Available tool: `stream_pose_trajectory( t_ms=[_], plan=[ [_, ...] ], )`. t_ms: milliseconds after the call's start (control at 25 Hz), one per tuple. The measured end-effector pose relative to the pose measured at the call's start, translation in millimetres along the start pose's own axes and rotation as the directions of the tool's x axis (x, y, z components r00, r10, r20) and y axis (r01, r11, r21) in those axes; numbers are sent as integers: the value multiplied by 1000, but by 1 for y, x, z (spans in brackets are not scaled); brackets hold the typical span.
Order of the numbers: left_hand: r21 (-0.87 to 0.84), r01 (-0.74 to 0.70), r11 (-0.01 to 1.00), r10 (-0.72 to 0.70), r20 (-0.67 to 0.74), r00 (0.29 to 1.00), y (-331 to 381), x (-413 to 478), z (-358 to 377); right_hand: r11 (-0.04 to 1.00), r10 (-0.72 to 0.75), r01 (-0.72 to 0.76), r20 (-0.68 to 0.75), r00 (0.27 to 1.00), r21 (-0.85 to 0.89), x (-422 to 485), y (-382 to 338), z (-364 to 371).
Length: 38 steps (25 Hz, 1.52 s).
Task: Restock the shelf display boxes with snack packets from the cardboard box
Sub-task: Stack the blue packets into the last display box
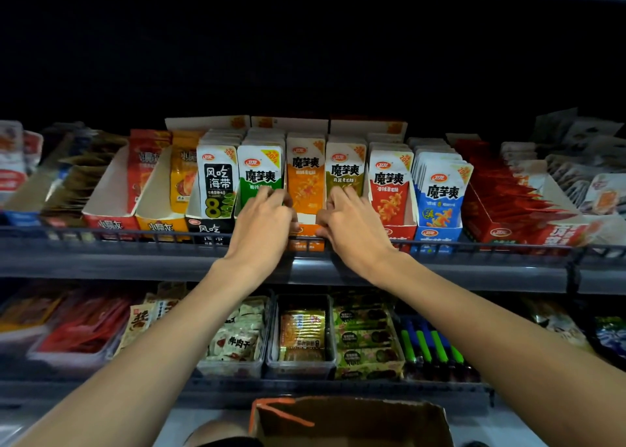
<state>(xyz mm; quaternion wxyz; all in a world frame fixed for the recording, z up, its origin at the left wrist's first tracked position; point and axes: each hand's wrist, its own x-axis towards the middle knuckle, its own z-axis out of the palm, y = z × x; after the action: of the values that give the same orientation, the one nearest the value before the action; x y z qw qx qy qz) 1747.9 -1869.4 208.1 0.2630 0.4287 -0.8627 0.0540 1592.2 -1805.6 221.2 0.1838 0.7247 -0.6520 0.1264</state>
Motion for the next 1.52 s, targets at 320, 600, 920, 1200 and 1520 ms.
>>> stream_pose_trajectory(
  t_ms=[320, 600, 920, 1200, 1520],
  plan=[
    [31, -1, 1000, 6, -153, 988, -15, -15, -22, 998, 21, -16, -79, 997, 69, 2, -9, -1],
    [125, 109, 986, -101, -72, 992, -54, -23, -30, 999, -36, 35, 24, 999, 34, 38, -56, 8],
    [-15, 184, 983, -184, -20, 983, -52, -20, -28, 1000, 9, -10, 32, 999, 5, 36, -58, 13],
    [26, 109, 994, -106, -88, 990, -60, -29, -36, 999, 26, -27, -22, 999, -40, 34, -65, 5],
    [219, 148, 964, -136, -69, 988, -102, -37, -50, 994, -103, 106, -65, 992, 40, 64, -111, 13]
  ],
)
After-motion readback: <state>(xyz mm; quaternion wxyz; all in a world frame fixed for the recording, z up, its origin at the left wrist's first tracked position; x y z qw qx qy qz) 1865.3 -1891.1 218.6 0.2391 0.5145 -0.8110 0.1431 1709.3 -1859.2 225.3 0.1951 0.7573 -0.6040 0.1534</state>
